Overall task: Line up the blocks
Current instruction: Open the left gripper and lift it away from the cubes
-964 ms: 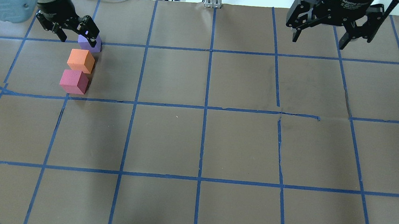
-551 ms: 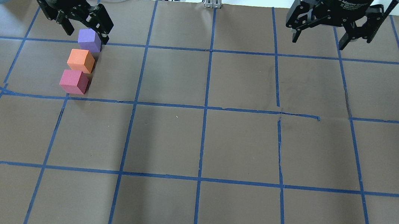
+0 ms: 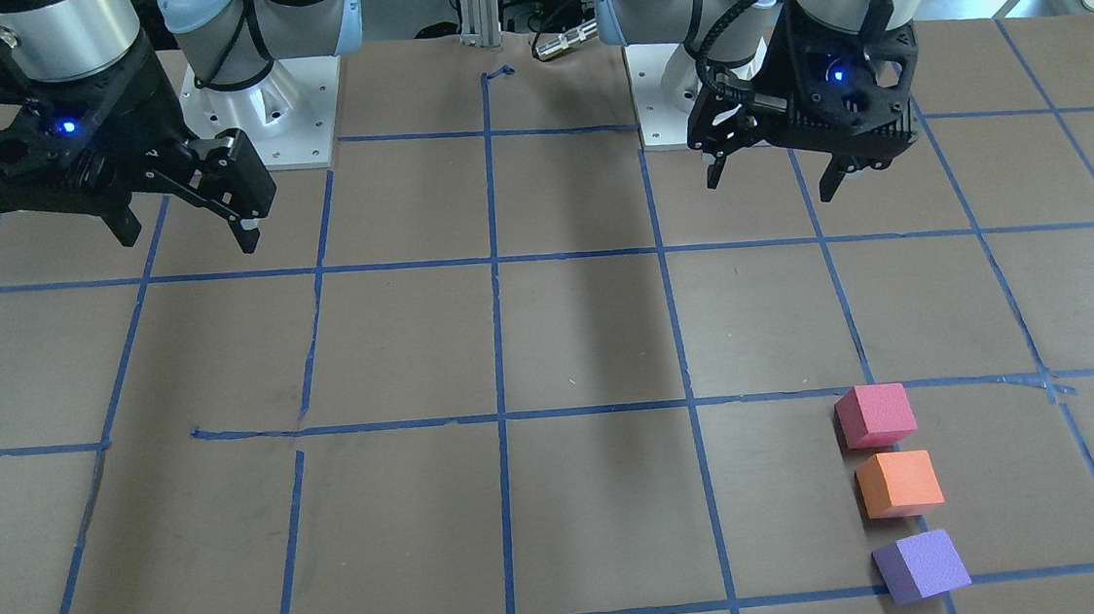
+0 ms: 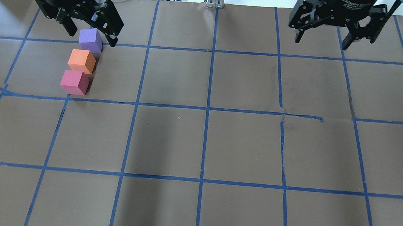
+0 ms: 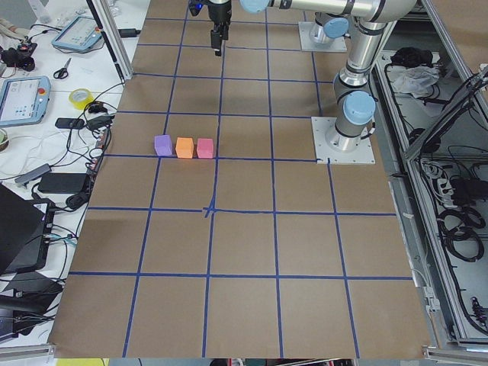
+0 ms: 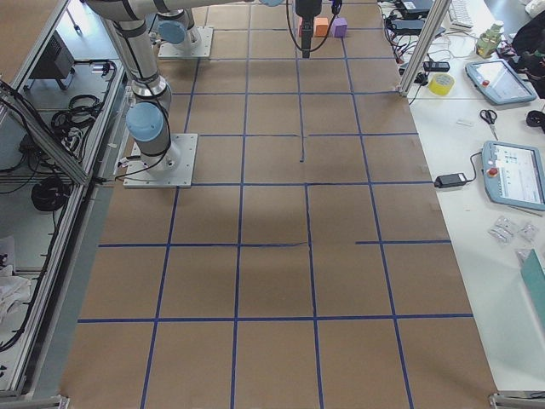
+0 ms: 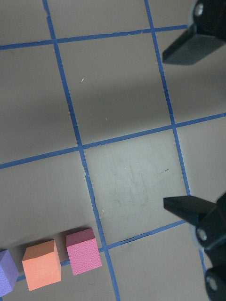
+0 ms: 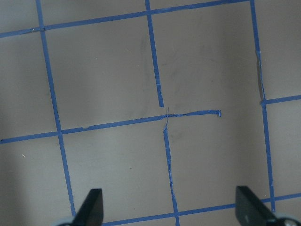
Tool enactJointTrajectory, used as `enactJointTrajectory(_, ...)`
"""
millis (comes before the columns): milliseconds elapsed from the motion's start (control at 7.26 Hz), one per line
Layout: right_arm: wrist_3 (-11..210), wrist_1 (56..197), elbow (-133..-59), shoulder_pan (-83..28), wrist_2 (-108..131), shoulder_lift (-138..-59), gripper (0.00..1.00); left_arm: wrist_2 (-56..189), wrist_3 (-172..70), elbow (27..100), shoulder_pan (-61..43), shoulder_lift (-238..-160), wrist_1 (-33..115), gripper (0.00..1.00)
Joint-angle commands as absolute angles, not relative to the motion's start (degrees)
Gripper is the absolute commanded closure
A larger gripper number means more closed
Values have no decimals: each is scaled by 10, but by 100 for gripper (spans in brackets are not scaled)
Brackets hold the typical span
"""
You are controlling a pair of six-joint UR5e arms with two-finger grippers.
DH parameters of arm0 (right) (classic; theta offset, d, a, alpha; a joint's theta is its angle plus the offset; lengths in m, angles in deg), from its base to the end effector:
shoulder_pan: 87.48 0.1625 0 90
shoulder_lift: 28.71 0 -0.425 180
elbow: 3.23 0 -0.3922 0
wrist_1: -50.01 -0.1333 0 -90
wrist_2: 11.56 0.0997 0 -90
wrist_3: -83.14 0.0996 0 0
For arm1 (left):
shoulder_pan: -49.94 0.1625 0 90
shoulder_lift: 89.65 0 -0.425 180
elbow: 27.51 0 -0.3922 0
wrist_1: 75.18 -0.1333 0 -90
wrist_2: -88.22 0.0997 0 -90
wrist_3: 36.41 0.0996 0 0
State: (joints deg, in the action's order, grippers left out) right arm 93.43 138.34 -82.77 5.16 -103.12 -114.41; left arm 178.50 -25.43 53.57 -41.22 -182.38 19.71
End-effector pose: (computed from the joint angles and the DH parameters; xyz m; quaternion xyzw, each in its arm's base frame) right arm 0.1548 -0.5224 0.5369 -0.0672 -0.9969 0.0405 0.0091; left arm -0.1432 -0.5093 0.5320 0.1057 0.9943 -0.0111 0.0034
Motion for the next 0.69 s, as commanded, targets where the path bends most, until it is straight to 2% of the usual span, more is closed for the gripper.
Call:
enactJointTrajectory(0,934,1383,-828,52,-1031,-1144,0,1786,-257,540,-413,-1816,196,0)
enactJointTrajectory(551,934,1382,-828,52,-1031,-1144,0,1787,-256,545,-413,-1812,195,0)
